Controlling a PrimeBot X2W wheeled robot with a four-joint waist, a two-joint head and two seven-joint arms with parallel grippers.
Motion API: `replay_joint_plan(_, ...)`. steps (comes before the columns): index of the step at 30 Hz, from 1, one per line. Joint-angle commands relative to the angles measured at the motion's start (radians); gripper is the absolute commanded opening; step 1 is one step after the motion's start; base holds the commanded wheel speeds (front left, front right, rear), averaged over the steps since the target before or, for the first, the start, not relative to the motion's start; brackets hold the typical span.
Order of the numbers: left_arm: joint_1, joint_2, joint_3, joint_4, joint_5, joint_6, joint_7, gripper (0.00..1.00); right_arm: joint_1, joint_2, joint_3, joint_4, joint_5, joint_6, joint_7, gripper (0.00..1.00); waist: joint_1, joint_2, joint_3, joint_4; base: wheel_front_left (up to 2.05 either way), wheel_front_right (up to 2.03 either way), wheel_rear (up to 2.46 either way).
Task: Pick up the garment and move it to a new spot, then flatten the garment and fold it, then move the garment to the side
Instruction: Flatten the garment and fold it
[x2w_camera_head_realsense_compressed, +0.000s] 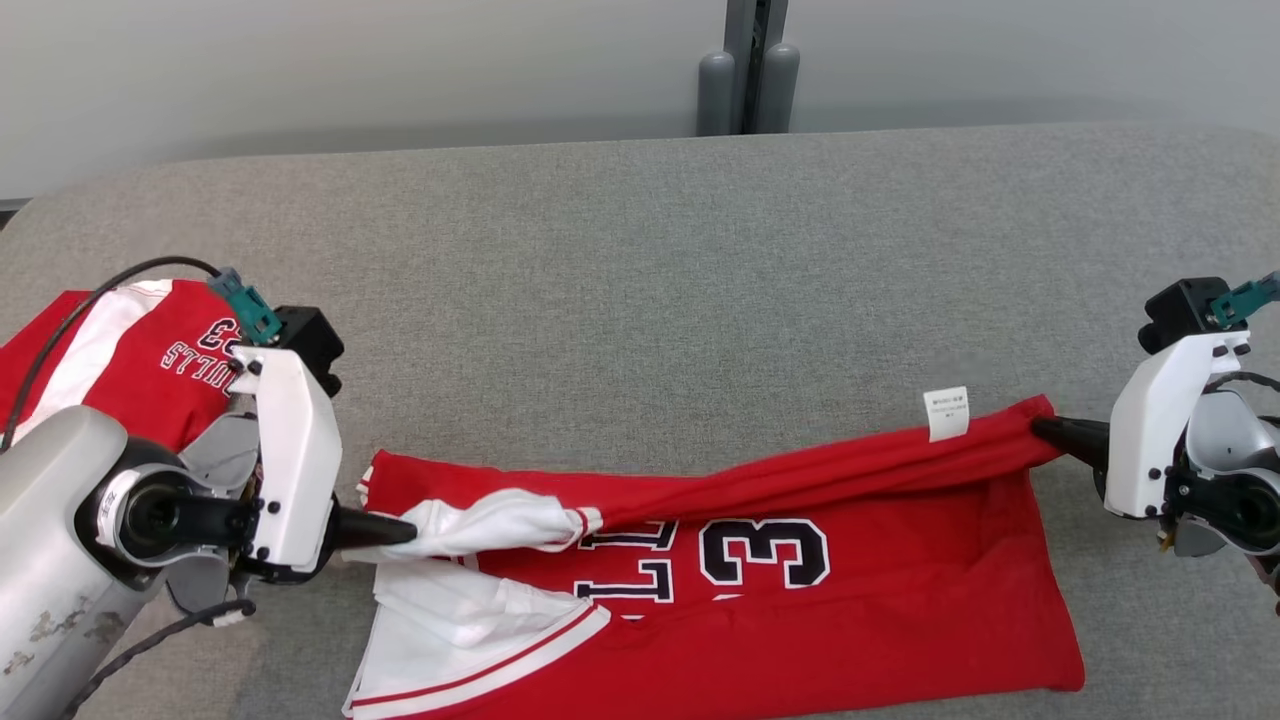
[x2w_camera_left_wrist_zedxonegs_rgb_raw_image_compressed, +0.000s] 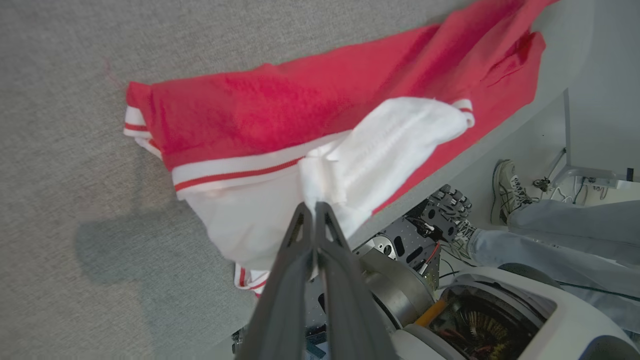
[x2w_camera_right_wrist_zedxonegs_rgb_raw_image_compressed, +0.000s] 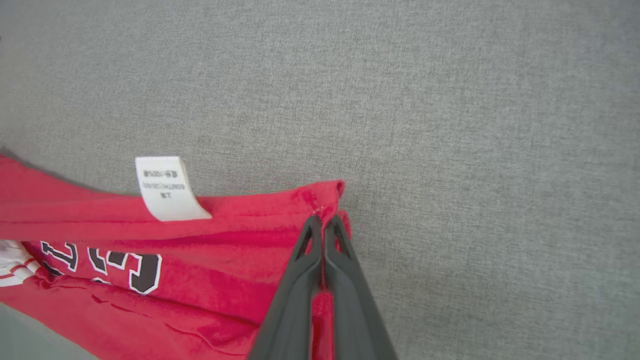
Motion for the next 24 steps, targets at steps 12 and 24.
replay_joint_plan(12,0.056,0.020,-0.021,-0.028,-0.008,0.023,0.016,0.00,0.000,-0.027,0.078,-0.020,0.055,0.000,0.053,0.00,0.0000,0.0000,-0.006,-0.013,0.00,0.00,0.00)
replay_joint_plan(24,0.077,0.007,-0.039,-0.024,-0.002,0.028,0.021,0.00,-0.027,-0.036,0.144,-0.009,0.047,0.000,0.069,0.00,0.0000,0.0000,-0.006,-0.019,0.00,0.00,0.00)
